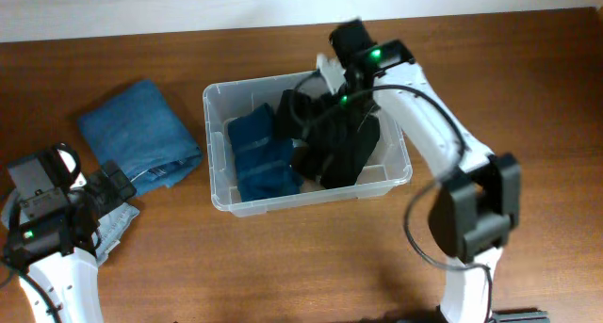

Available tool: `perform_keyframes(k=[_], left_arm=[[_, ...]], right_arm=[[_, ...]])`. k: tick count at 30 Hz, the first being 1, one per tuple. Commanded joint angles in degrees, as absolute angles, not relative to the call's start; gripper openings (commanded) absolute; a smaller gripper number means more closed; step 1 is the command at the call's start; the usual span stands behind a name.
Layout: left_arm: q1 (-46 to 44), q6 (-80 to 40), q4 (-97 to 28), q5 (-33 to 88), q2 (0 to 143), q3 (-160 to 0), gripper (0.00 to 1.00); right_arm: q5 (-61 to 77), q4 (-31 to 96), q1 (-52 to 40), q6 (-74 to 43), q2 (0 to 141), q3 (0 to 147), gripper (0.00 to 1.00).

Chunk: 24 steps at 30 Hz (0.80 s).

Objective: Pack container
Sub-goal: 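Lower the black cloth into the bin and release it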

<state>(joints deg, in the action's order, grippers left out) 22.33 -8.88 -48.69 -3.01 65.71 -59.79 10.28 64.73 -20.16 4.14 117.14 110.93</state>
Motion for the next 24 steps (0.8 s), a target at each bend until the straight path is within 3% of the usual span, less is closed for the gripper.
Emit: perform_keyframes(k=[1,4,6,16,24], left_arm=[[22.68,-9.39,-48.75,-2.35,65.67,-61.01,0.99],[22.68,-9.39,-48.75,-2.35,65.67,-61.01,0.99],[22.68,-9.39,-48.75,-2.35,65.67,-61.01,1.00],[22.68,-9.39,-48.75,-2.33,65.67,-61.01,1.00],[22.68,-9.39,-48.73,-2.35,65.67,-61.01,0.99]], right_arm=[[7.42,62.70,-22.81,4.82,110.00,114.45,0.96],[7.46,62.24,-24.40,5.58,111.57,114.15,0.38],[7.40,62.13,-25.36,5.58,114.02,113.62,0.19],[8.51,61.63,-25.80,5.56,135.55,113.25,0.19],[3.84,68.53,-25.76,5.56,126.23,120.88,0.18]])
